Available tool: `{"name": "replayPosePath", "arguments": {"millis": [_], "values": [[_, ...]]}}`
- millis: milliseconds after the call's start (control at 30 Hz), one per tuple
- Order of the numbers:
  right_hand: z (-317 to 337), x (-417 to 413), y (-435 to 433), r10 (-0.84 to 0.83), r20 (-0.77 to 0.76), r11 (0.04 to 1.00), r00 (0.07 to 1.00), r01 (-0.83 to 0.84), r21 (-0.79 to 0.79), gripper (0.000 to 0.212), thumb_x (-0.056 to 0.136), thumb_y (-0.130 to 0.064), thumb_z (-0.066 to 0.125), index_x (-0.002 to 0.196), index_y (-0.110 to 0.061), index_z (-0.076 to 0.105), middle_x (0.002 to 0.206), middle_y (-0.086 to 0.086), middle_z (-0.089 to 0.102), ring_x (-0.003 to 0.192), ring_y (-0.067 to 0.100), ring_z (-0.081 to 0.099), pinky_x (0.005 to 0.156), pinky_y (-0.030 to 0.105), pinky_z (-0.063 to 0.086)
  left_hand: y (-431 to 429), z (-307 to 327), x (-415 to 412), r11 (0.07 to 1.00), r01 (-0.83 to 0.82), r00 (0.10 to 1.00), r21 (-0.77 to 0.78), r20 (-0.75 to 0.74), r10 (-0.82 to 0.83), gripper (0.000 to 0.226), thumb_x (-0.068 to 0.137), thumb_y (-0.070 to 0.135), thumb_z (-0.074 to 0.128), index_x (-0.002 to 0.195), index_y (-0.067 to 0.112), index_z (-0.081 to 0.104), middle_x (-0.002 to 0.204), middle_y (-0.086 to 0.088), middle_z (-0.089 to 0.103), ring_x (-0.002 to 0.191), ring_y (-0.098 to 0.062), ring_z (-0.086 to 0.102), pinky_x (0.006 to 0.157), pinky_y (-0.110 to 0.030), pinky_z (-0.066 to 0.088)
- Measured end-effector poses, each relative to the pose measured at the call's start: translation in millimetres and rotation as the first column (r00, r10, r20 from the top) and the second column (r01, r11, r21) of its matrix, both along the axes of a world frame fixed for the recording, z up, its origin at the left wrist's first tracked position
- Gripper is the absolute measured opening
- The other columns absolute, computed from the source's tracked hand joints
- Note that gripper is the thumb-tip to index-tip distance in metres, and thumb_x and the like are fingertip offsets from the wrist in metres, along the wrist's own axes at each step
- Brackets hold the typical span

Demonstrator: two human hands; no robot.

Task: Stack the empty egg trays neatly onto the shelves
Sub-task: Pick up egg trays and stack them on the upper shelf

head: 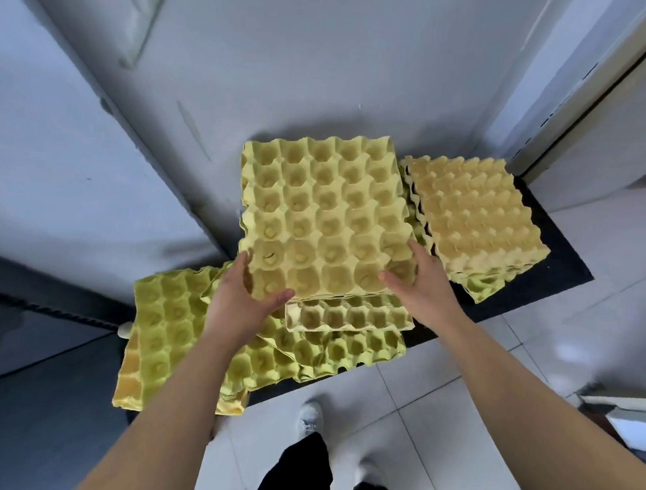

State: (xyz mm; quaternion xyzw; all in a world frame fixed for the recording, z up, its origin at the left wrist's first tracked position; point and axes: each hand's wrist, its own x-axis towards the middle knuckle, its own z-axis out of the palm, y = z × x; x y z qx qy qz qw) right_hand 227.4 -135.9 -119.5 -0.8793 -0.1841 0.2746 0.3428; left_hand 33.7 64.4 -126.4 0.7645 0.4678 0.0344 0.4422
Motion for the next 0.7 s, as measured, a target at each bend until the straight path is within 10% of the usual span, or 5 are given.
{"name": "replayPosePath", "arguments": {"millis": [233,700], "values": [[79.7,-37.4,-9.7,0.110,0.158,0.974,0.981,-0.138,0.178,0.080,0.082,-0.050,0.065,0.149,-0.027,0.027,0.147,0.003,0.036,0.134,0.022,0.035,0.112,0.049,0.031,-52.0,74.7,-60.4,0.965,-0.229,0.964,0.128,0.164,0.207,0.104,0.065,0.060,0.076,0.152,0.030,0.028,0.126,0.004,0.048,0.108,-0.016,0.056,0.084,-0.031,0.043],[243.4,-158.9,-11.4,0.266,0.423,0.780,0.866,-0.452,0.433,0.066,0.082,-0.060,0.060,0.138,-0.034,0.037,0.120,-0.008,0.035,0.110,0.016,0.047,0.090,0.029,0.035,-138.3,226.8,-232.3,0.693,-0.637,0.728,0.338,0.558,0.397,0.103,0.055,0.086,0.063,0.142,0.037,0.040,0.133,0.009,0.058,0.121,-0.013,0.055,0.101,-0.043,0.048]]}}
